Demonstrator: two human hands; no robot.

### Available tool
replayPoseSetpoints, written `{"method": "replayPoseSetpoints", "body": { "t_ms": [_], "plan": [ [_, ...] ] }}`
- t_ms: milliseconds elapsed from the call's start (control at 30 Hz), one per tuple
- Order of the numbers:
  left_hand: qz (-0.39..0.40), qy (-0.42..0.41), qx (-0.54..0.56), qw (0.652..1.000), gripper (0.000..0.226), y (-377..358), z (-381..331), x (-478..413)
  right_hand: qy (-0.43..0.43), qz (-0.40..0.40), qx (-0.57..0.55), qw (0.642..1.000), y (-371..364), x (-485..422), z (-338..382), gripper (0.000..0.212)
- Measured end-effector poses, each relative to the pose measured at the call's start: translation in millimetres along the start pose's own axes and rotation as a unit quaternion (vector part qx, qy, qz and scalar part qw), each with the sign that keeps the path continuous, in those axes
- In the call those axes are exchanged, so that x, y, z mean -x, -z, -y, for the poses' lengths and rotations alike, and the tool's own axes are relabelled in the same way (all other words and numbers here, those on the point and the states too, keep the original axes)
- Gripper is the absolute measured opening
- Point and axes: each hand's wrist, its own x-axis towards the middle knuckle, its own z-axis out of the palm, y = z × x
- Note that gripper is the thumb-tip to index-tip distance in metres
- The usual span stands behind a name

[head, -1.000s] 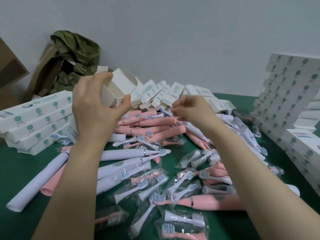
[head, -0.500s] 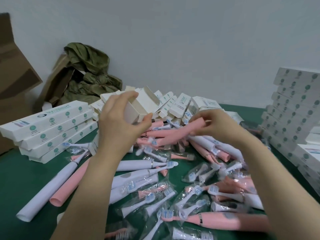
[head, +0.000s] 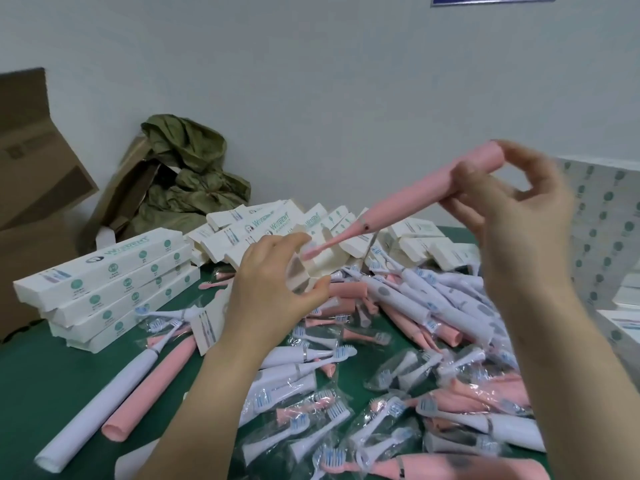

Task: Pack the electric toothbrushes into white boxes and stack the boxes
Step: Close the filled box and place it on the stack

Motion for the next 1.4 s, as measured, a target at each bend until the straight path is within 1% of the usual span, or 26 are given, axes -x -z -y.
{"method": "replayPoseSetpoints", "body": {
  "t_ms": [100,233,333,467,533,600,667,700,767,800,833,867,900,933,967,1000,1033,1100,1133,1200,1233,1267,1300,1333,1367,1400],
  "plan": [
    [0.004,0.001,0.003,1.0,0.049,0.3,-2.0,-1.3,0.014,0.018,0.052,0.998,-11.9,10.8,-8.1,0.027],
    [-0.013,0.002,-0.003,1.0,0.047,1.4,-0.4,-3.2,0.064,0.003,0.043,0.997,-13.3,11.1,-9.2,0.024],
    [-0.028,0.016,-0.02,0.999,0.047,3.3,0.6,-6.6,0.097,-0.007,0.062,0.993,-9.8,7.9,-7.2,0.025],
    [0.003,-0.019,-0.006,1.0,0.047,3.5,-0.9,-3.9,0.11,0.001,0.096,0.989,-14.9,14.8,-18.7,0.025],
    [0.001,-0.033,0.003,0.999,0.05,1.4,-4.4,-1.2,0.113,0.015,0.128,0.985,-21.5,24.4,-31.8,0.027],
    [-0.013,-0.033,0.007,0.999,0.052,-0.9,-8.2,-1.3,0.142,0.038,0.198,0.969,-30.9,36.1,-45.3,0.026],
    [-0.029,-0.026,0.017,0.999,0.052,-1.9,-10.5,-2.5,0.176,0.112,0.292,0.933,-38.5,45.0,-56.0,0.014],
    [-0.034,-0.022,0.021,0.999,0.053,-1.8,-10.4,-3.1,0.179,0.179,0.34,0.906,-40.9,47.3,-58.9,0.008],
    [-0.031,-0.015,0.022,0.999,0.059,-1.3,-8.8,-3.3,0.145,0.319,0.408,0.843,-40.1,48.2,-59.6,0.011],
    [-0.025,-0.012,0.02,0.999,0.061,-0.9,-7.8,-2.8,0.12,0.351,0.414,0.831,-37.6,46.6,-58.9,0.013],
    [-0.021,-0.01,0.017,1.0,0.062,-0.6,-6.6,-2.9,0.095,0.346,0.394,0.846,-34.5,43.8,-57.9,0.014],
    [-0.021,-0.009,0.016,1.0,0.061,-0.4,-5.4,-2.9,0.062,0.309,0.352,0.881,-30.6,39.6,-56.1,0.013],
    [-0.025,-0.008,0.015,1.0,0.061,-0.1,-4.2,-2.9,0.023,0.254,0.301,0.919,-26.4,35.4,-54.2,0.015],
    [-0.03,-0.008,0.015,0.999,0.06,0.2,-3.6,-3.3,-0.015,0.198,0.263,0.944,-21.1,30.5,-56.0,0.019],
    [-0.034,-0.01,0.014,0.999,0.06,0.4,-3.4,-3.5,-0.047,0.156,0.261,0.952,-15.8,26.5,-61.0,0.023],
    [-0.036,-0.013,0.013,0.999,0.06,0.5,-3.3,-3.5,-0.071,0.145,0.303,0.939,-11.6,24.2,-67.9,0.023],
    [-0.037,-0.015,0.01,0.999,0.059,0.4,-3.0,-3.4,-0.092,0.173,0.374,0.906,-7.6,24.1,-76.5,0.019],
    [-0.039,-0.017,0.007,0.999,0.058,-0.2,-2.3,-3.1,-0.123,0.292,0.514,0.797,-1.2,32.0,-98.7,0.01],
    [-0.041,-0.018,0.008,0.999,0.057,-0.3,-2.4,-2.9,-0.121,0.349,0.559,0.743,2.6,37.8,-111.4,0.011],
    [-0.043,-0.024,0.014,0.999,0.056,-0.6,-3.1,-2.7,-0.086,0.415,0.633,0.648,8.0,47.8,-128.6,0.01],
    [-0.044,-0.029,0.017,0.998,0.055,-0.7,-3.5,-2.3,-0.067,0.425,0.661,0.615,9.3,50.2,-132.0,0.011],
    [-0.047,-0.034,0.018,0.998,0.054,-0.8,-3.9,-2.0,-0.055,0.424,0.676,0.6,9.8,48.7,-132.7,0.013],
    [-0.049,-0.037,0.019,0.998,0.054,-0.7,-4.3,-1.7,-0.051,0.413,0.674,0.61,10.3,45.4,-131.8,0.014],
    [-0.049,-0.038,0.021,0.998,0.053,-0.7,-4.8,-1.5,-0.052,0.396,0.657,0.64,10.5,40.2,-128.5,0.015],
    [-0.046,-0.039,0.022,0.998,0.052,-0.7,-5.3,-1.4,-0.04,0.362,0.628,0.687,10.8,33.5,-123.0,0.017],
    [-0.042,-0.041,0.023,0.998,0.052,-0.8,-5.6,-1.2,-0.016,0.312,0.589,0.745,8.3,27.0,-113.9,0.018]
  ]
}}
